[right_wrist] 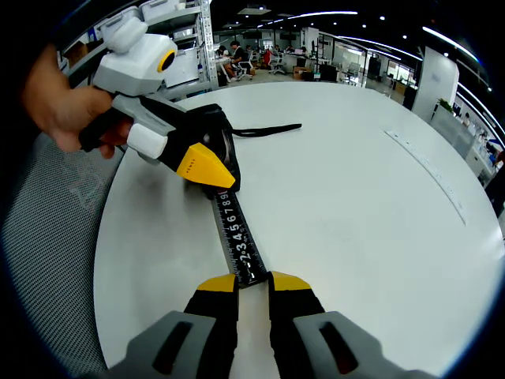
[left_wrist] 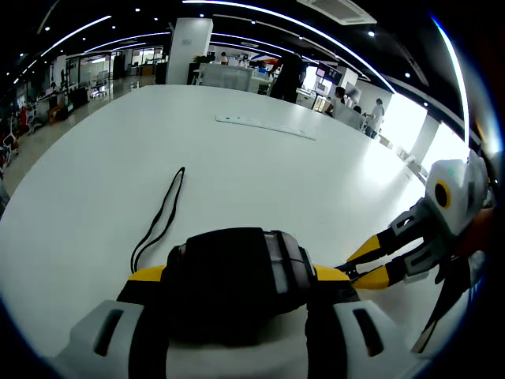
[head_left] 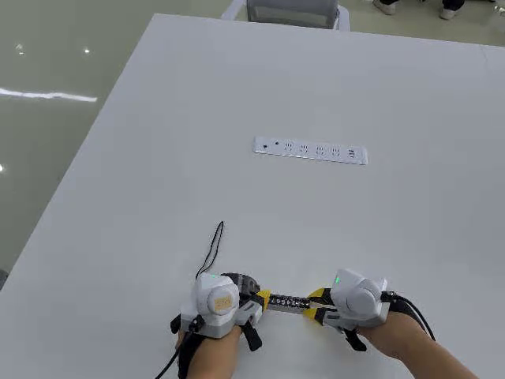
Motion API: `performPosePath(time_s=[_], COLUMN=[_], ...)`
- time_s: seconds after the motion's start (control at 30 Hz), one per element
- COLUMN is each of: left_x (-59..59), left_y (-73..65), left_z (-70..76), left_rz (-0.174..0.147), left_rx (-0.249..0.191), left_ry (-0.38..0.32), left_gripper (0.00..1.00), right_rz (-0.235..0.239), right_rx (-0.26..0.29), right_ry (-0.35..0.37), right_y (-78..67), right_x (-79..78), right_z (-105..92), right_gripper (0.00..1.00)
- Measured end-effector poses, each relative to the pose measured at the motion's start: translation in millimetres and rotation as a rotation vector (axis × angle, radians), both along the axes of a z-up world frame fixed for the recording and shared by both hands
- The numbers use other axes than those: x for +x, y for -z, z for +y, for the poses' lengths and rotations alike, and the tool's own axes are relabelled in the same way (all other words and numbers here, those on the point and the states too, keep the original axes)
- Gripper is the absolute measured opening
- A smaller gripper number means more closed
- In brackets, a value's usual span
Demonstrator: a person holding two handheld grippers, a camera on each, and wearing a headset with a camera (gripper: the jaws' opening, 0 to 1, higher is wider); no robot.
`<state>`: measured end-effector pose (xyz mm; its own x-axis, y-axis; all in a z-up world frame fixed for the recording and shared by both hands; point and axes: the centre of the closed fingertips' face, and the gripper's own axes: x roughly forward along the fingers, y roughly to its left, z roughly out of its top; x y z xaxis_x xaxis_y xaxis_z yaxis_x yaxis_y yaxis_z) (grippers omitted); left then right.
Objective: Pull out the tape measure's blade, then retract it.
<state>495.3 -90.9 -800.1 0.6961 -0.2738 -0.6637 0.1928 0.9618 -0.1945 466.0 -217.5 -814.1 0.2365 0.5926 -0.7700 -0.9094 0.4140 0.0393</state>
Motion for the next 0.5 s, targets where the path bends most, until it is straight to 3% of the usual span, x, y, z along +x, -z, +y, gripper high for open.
performPosePath(time_s=[0.5], left_x=[0.0], left_y=[-0.7], left_z=[-0.3], left_rz=[-0.002], left_rx=[-0.002], left_ry=[-0.002], left_gripper=[0.67], right_rz=[-0.002], right_rx=[0.008], right_ry=[-0.006], right_y=[0.1], right_x=[1.1], right_z=[6.6], right_gripper=[0.13])
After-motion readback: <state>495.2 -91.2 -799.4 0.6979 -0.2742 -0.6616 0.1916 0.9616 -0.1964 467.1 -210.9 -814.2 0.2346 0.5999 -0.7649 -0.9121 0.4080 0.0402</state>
